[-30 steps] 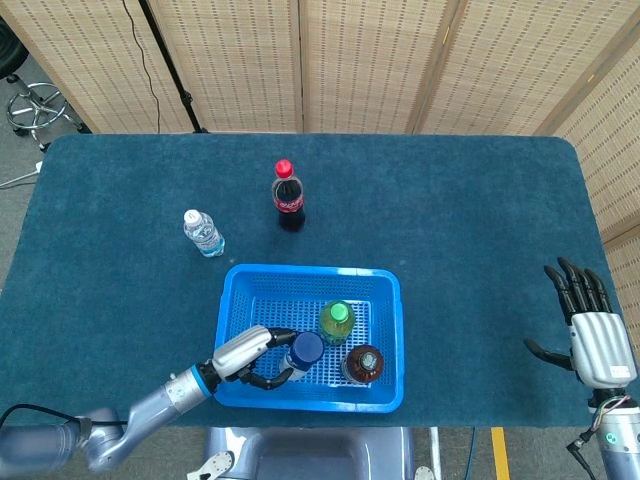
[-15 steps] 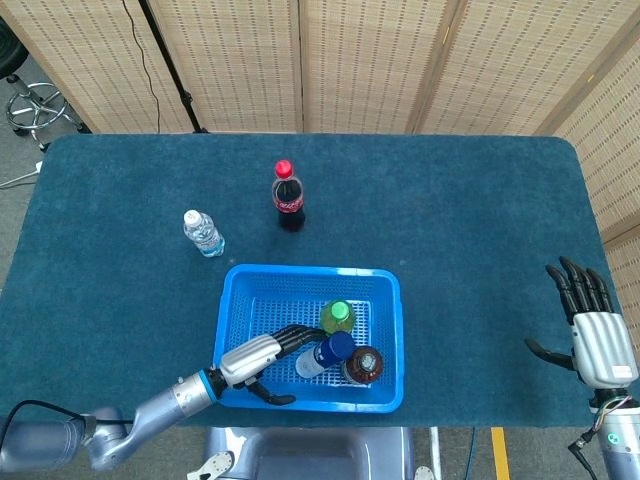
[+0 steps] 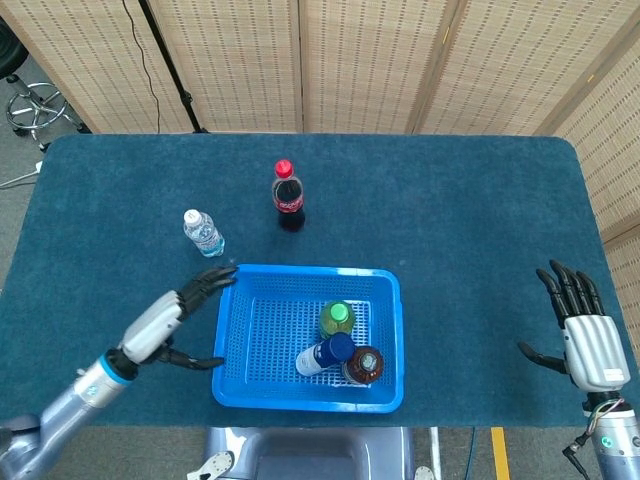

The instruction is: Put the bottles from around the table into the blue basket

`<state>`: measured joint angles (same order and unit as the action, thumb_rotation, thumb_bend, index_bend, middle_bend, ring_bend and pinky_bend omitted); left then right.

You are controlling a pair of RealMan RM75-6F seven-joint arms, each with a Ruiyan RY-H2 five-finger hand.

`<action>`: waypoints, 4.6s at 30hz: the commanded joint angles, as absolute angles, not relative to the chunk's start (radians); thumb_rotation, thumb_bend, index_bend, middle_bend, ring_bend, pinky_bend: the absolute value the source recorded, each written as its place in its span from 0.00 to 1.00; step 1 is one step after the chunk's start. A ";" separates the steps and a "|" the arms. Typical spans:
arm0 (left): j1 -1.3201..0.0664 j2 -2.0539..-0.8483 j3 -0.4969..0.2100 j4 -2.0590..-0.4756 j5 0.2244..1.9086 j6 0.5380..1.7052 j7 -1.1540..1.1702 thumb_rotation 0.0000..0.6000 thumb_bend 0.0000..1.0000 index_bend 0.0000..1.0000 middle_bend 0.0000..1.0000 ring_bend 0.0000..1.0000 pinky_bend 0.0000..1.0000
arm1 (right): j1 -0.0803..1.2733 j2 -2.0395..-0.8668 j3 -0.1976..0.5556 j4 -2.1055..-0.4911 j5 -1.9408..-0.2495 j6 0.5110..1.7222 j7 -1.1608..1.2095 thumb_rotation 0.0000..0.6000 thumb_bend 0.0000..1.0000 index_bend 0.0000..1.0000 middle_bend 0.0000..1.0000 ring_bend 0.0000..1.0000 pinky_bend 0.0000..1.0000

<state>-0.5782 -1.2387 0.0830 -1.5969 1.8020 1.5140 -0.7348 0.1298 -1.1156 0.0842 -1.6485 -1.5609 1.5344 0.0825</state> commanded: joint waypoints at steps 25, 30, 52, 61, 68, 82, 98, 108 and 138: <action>-0.604 -1.553 -0.140 -0.931 1.285 1.010 -1.010 1.00 0.00 0.00 0.00 0.00 0.00 | 0.138 -1.124 0.094 -1.634 -1.531 1.499 0.082 1.00 0.00 0.00 0.00 0.00 0.00; -0.656 -1.641 -0.148 -0.813 1.318 0.939 -1.060 1.00 0.00 0.00 0.00 0.00 0.00 | 0.140 -1.125 0.097 -1.629 -1.523 1.492 0.085 1.00 0.00 0.00 0.00 0.00 0.00; -0.771 -1.867 -0.222 -0.578 1.333 0.878 -1.113 1.00 0.47 0.40 0.35 0.24 0.27 | 0.146 -1.127 0.114 -1.609 -1.490 1.474 0.102 1.00 0.00 0.00 0.00 0.00 0.00; -0.753 -1.839 -0.228 -0.615 1.351 0.932 -1.161 1.00 0.50 0.53 0.46 0.34 0.36 | 0.144 -1.127 0.113 -1.614 -1.493 1.478 0.098 1.00 0.00 0.00 0.00 0.00 0.00; -0.672 -1.595 -0.217 -0.974 1.479 1.211 -1.191 1.00 0.50 0.56 0.48 0.37 0.39 | 0.147 -1.135 0.110 -1.615 -1.494 1.470 0.081 1.00 0.00 0.00 0.00 0.00 0.00; -0.604 -1.191 -0.089 -1.673 1.724 1.312 -0.944 1.00 0.50 0.56 0.48 0.37 0.39 | 0.153 -1.149 0.109 -1.614 -1.487 1.454 0.058 1.00 0.00 0.00 0.00 0.00 0.00; -0.662 -1.355 0.038 -1.723 1.784 1.131 -0.745 1.00 0.50 0.55 0.48 0.37 0.39 | 0.138 -1.126 0.109 -1.629 -1.501 1.485 0.096 1.00 0.00 0.00 0.00 0.00 0.00; -0.657 -1.466 0.095 -1.619 1.746 1.067 -0.650 1.00 0.44 0.41 0.35 0.27 0.34 | 0.138 -1.122 0.110 -1.633 -1.507 1.489 0.102 1.00 0.00 0.00 0.00 0.00 0.00; -0.733 -1.443 -0.253 -1.400 1.328 1.120 -0.753 1.00 0.02 0.00 0.00 0.00 0.00 | 0.156 -1.124 0.139 -1.602 -1.434 1.435 0.134 1.00 0.00 0.00 0.00 0.00 0.00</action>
